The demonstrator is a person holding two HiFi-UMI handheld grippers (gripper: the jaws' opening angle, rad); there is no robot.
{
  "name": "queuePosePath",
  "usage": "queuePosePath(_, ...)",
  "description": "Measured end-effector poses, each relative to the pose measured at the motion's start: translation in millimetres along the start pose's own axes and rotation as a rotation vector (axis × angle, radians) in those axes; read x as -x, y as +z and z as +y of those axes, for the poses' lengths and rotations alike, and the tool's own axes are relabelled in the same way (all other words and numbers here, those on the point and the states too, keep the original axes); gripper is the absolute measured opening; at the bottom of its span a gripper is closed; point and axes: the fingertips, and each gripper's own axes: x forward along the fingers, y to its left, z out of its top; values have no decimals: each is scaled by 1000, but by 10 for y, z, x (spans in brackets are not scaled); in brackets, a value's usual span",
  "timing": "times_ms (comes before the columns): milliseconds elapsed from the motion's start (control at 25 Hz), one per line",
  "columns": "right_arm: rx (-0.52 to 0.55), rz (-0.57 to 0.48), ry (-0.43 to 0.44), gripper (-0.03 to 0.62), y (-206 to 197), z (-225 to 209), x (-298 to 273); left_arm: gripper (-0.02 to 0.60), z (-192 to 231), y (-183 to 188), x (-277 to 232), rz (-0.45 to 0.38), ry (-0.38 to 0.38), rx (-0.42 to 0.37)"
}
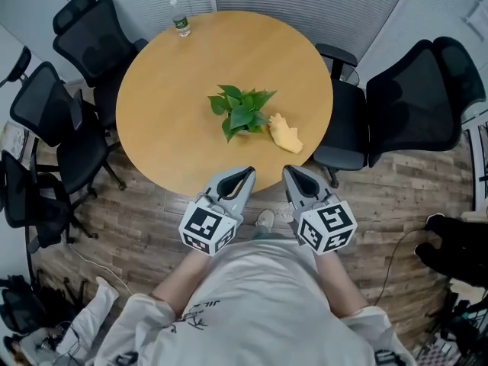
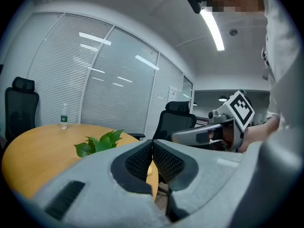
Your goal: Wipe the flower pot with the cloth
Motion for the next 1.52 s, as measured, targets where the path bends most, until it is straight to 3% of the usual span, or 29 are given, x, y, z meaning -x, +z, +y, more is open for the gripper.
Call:
queuePosePath(400, 3, 10, 21, 6, 75, -437, -169, 12, 86, 32, -414, 24, 32, -22)
queuePosePath(720, 27, 52, 23, 6, 8, -475, -269, 12, 151, -18, -497, 57, 9, -12)
queuePosePath(920, 27, 58, -25, 6, 11, -496, -378, 12, 407, 31, -508, 54, 2, -2)
queuePosePath(1120, 18, 86, -79, 8, 5, -577, -495, 12, 599, 43, -597, 76, -54, -25)
queuePosePath(1360, 17, 122, -115, 8, -146, -703, -726, 12, 750, -155, -650, 106, -92, -15)
queuePosePath(1520, 30, 157, -134, 8, -323, -864, -874, 12, 829, -324, -749, 130, -103, -50)
